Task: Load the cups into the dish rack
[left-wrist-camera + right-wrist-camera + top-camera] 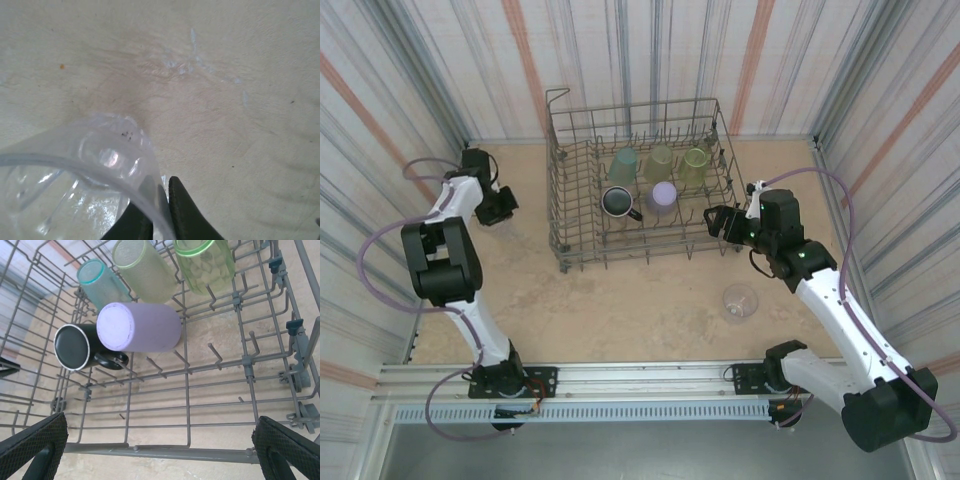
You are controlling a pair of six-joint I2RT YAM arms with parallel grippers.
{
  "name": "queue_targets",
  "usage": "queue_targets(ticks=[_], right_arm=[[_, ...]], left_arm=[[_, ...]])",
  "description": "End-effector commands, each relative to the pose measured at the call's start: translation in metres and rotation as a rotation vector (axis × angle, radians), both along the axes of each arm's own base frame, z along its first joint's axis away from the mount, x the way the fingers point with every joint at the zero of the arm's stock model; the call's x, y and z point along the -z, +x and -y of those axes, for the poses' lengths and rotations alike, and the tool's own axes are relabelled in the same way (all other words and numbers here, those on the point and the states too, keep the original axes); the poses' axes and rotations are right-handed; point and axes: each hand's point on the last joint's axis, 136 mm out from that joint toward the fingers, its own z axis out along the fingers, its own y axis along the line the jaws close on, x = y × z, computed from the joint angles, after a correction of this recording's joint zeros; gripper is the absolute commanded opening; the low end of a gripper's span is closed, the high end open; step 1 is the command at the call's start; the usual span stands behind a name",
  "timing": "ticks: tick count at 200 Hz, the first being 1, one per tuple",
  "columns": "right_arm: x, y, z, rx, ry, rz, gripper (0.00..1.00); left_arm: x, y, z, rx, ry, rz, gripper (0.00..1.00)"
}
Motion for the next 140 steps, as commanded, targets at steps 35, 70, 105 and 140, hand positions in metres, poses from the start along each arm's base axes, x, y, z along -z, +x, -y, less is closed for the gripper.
queue_targets(ticks=[35,70,105,140], right_arm=[[-0.001,0.010,-0.007,-0.017,0.013,-0.023,0.99],[0.000,0.011,-0.012,-0.038,0.025,-0.043,0.99],[-0.001,0.013,-0.026,-0.066,0.057,-0.058,0.99],[-0.011,0.015,-0.040,-0.098,0.036,-0.046,0.99]], left_arm=[[-0.014,-0.012,0.005,0.004,-0.007,-0.009,0.00],[-0.029,-0.018,0.011,0.004,-0.022,0.020,0.00],[-0.053,-0.019,0.034,0.034,-0.144,0.125,0.00],[-0.085,-0.024,0.050,0.074,-0.211,0.256,0.00]])
